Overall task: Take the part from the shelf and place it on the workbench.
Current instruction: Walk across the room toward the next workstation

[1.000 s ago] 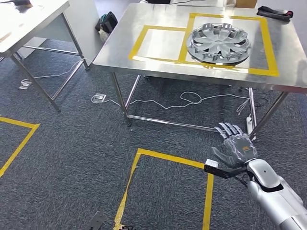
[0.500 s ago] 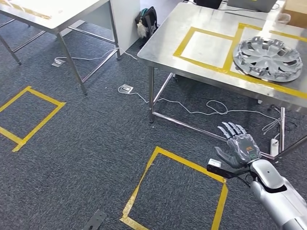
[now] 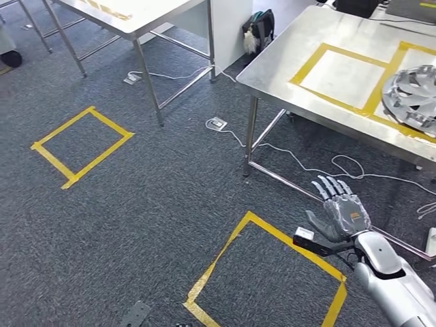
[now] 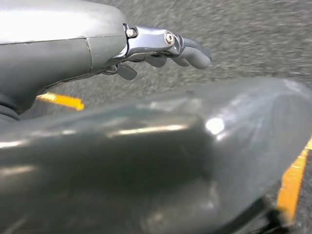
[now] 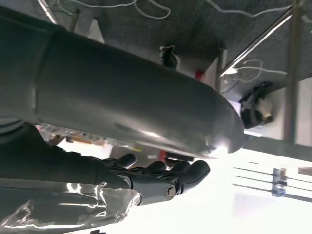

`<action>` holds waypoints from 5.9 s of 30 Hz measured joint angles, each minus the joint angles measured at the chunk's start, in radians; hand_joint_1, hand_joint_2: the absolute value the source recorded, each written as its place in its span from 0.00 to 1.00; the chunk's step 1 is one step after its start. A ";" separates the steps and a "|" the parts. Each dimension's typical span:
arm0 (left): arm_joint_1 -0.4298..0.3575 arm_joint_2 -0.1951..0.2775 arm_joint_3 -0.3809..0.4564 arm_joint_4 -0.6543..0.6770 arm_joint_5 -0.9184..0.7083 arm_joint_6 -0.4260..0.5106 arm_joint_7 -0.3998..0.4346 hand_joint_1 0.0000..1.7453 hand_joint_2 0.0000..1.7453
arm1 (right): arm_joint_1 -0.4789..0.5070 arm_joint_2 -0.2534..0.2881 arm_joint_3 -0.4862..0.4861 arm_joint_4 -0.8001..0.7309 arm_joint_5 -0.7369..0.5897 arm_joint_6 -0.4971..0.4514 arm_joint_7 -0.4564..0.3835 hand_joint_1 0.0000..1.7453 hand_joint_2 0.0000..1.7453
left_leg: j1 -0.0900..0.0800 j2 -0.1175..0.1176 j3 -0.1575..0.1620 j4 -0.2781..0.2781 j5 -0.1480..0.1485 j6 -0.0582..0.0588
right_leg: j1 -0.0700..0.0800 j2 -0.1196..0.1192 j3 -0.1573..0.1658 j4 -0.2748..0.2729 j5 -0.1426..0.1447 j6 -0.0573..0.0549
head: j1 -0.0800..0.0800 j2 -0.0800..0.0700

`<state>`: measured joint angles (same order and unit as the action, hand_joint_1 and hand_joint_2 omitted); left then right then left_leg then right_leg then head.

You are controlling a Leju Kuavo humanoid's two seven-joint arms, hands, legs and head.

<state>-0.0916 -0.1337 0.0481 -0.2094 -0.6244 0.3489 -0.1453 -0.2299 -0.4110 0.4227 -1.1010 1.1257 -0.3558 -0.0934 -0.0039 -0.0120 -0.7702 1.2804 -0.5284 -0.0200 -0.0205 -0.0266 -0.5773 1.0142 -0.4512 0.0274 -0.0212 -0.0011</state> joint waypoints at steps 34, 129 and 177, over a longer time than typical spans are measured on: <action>0.046 0.079 0.048 0.000 0.009 0.046 -0.028 0.00 0.00 | 0.379 0.017 -0.283 -0.191 0.132 -0.156 0.175 0.00 0.00 | -0.001 0.028 0.087 -0.125 0.074 0.003 | 0.002 -0.043 0.028 0.008 -0.032 0.001 | -0.002 0.000; 0.056 -0.001 0.230 0.002 0.051 0.067 -0.024 0.00 0.00 | 0.211 0.547 -1.257 0.869 -0.160 -0.220 -0.023 0.00 0.00 | -0.012 0.088 0.198 -0.285 0.091 0.013 | 0.022 -0.078 0.048 0.004 -0.046 -0.005 | 0.015 0.000; 0.059 -0.001 0.239 0.004 0.046 0.057 -0.018 0.00 0.00 | 0.207 0.548 -1.252 0.878 -0.141 -0.215 -0.023 0.00 0.00 | 0.009 -0.126 0.175 -0.284 0.113 0.003 | 0.003 0.090 0.033 0.023 -0.044 0.006 | 0.027 0.000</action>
<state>-0.0328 -0.1351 0.2874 -0.2059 -0.5782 0.4056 -0.1633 -0.0227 0.1367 -0.8290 -0.2229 0.9847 -0.5707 -0.1160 0.0048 -0.1383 -0.5953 0.9965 -0.4155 -0.0171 -0.0170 0.0637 -0.5446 1.0372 -0.4954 0.0337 0.0055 -0.0011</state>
